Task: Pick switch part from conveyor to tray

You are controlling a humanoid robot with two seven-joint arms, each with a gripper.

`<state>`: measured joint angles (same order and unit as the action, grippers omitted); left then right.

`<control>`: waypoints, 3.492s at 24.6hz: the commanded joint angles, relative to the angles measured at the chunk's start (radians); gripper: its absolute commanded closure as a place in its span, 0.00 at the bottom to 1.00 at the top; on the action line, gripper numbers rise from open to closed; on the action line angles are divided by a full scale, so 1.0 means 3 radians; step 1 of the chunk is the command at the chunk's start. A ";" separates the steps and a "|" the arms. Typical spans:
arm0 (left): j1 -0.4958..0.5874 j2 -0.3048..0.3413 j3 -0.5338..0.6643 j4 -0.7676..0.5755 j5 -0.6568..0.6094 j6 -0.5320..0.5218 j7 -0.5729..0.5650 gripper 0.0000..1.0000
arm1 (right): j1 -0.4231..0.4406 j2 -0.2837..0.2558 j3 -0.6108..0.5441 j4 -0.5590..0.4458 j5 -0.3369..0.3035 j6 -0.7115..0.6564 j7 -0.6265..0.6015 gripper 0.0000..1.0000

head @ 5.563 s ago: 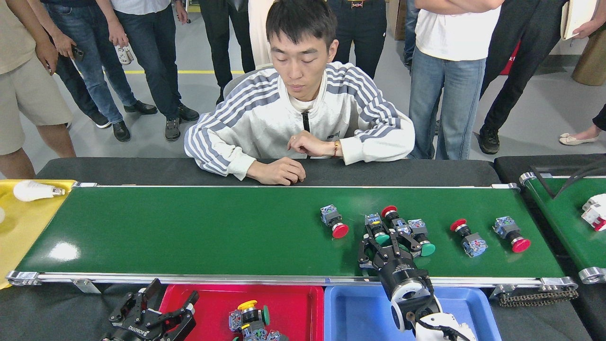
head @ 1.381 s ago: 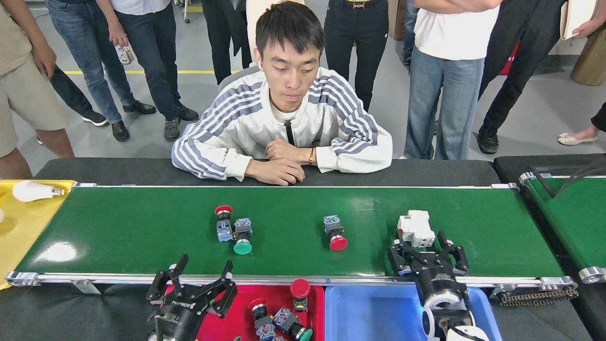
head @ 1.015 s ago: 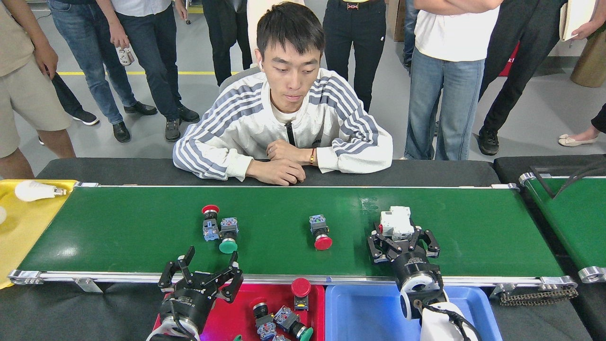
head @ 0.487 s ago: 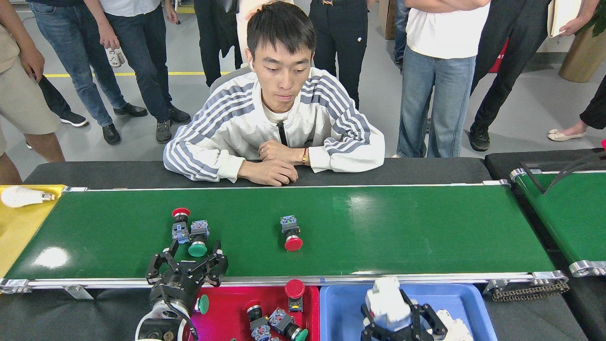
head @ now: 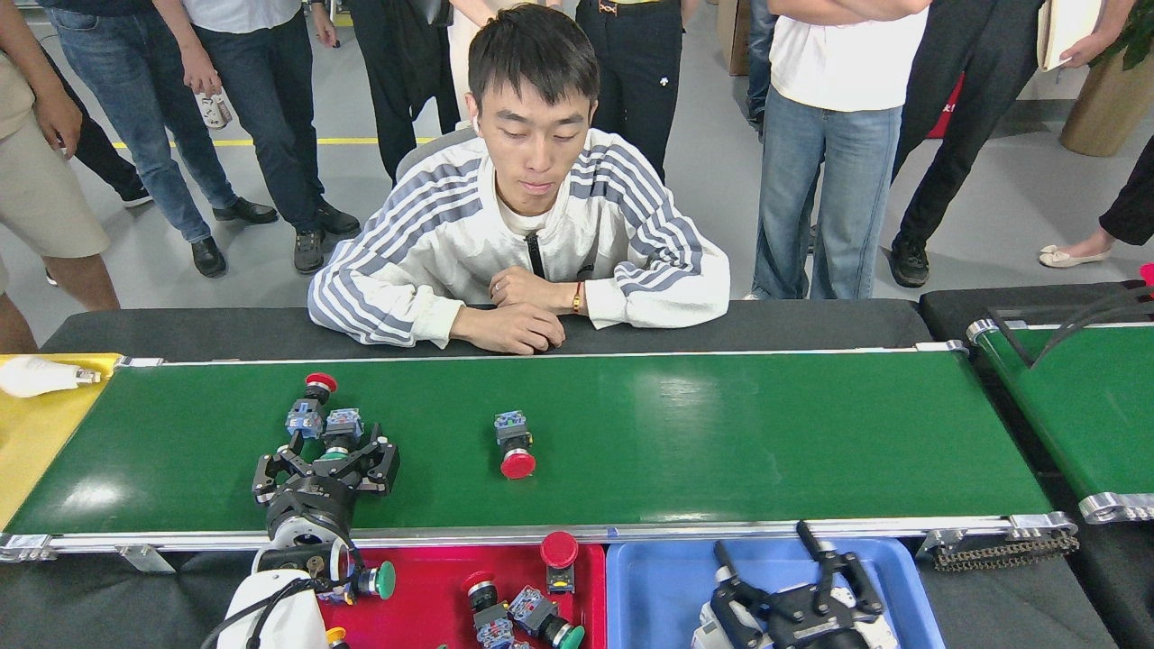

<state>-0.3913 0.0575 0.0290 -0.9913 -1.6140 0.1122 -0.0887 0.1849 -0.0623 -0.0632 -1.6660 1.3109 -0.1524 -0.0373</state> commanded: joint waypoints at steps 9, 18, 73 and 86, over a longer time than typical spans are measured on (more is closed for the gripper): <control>0.0721 0.0064 -0.0005 -0.1134 0.0446 -0.1007 0.0168 0.98 | -0.0039 -0.0171 -0.0132 0.0113 -0.0182 -0.0060 -0.0009 0.00; 0.1856 0.0141 0.0164 -0.2422 0.0528 -0.2869 0.0152 0.00 | -0.0044 -0.0186 -0.0142 0.0102 -0.0187 -0.0070 -0.0009 0.00; 0.0716 0.0120 0.0256 -0.1160 0.0313 -0.1228 0.0086 0.92 | -0.0054 -0.0166 -0.0132 0.0077 -0.0187 -0.0085 0.0068 0.00; 0.2163 -0.0074 0.0389 -0.2561 0.0574 -0.2506 0.0101 0.00 | -0.0039 -0.0166 -0.0137 0.0056 -0.0187 -0.0085 0.0053 0.00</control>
<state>0.2621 0.0401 0.1283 -1.7558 -1.4476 -0.6705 -0.0696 0.1794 -0.1094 -0.0988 -1.6352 1.2581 -0.1767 -0.0145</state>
